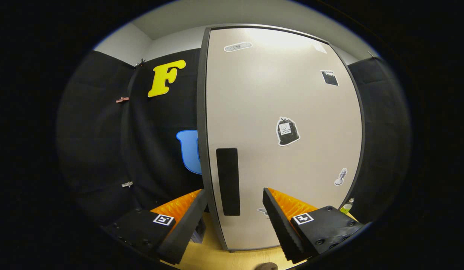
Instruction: Open the shoe cabinet door, grab the shoes and put them into the shoe cabinet, then close the shoe cabinet door.
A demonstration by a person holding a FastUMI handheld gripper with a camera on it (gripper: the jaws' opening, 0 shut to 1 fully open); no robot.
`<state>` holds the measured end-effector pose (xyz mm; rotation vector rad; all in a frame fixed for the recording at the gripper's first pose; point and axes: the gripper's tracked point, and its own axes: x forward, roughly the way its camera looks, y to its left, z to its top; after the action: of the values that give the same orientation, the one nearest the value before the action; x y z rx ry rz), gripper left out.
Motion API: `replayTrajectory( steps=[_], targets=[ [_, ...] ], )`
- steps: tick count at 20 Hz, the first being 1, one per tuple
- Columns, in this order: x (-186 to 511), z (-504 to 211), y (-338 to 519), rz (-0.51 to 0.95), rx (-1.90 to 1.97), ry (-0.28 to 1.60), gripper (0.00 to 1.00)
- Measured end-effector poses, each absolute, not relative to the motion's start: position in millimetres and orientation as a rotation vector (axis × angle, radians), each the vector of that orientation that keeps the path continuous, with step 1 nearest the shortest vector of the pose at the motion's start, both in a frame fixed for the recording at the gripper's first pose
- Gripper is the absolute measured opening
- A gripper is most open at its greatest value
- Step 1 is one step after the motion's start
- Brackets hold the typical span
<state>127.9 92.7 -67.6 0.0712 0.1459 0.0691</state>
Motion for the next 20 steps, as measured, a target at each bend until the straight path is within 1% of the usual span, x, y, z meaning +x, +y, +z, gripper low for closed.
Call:
replayTrajectory(
  steps=[7,9,10,11,12,13,14,15,16,20],
  targets=[
    [170.3,-87.2,94.3,0.029,0.088,0.168,0.98],
    [171.8,-89.0,93.0,0.014,0.077,0.164,0.86],
    [172.1,-87.5,92.6,0.006,0.069,0.152,0.73],
    [171.9,-85.9,96.7,0.017,0.066,0.143,0.69],
    [172.1,-85.4,101.6,0.028,0.059,0.134,0.56],
    [169.3,-83.5,101.7,0.012,0.044,0.13,0.5],
    [171.8,-85.7,99.9,-0.001,0.032,0.13,0.39],
    [170.6,-88.5,98.5,-0.008,0.028,0.138,0.38],
    [169.2,-85.7,98.8,-0.011,0.028,0.141,0.32],
    [159.5,-86.0,99.2,0.006,0.008,0.156,0.32]
  ],
)
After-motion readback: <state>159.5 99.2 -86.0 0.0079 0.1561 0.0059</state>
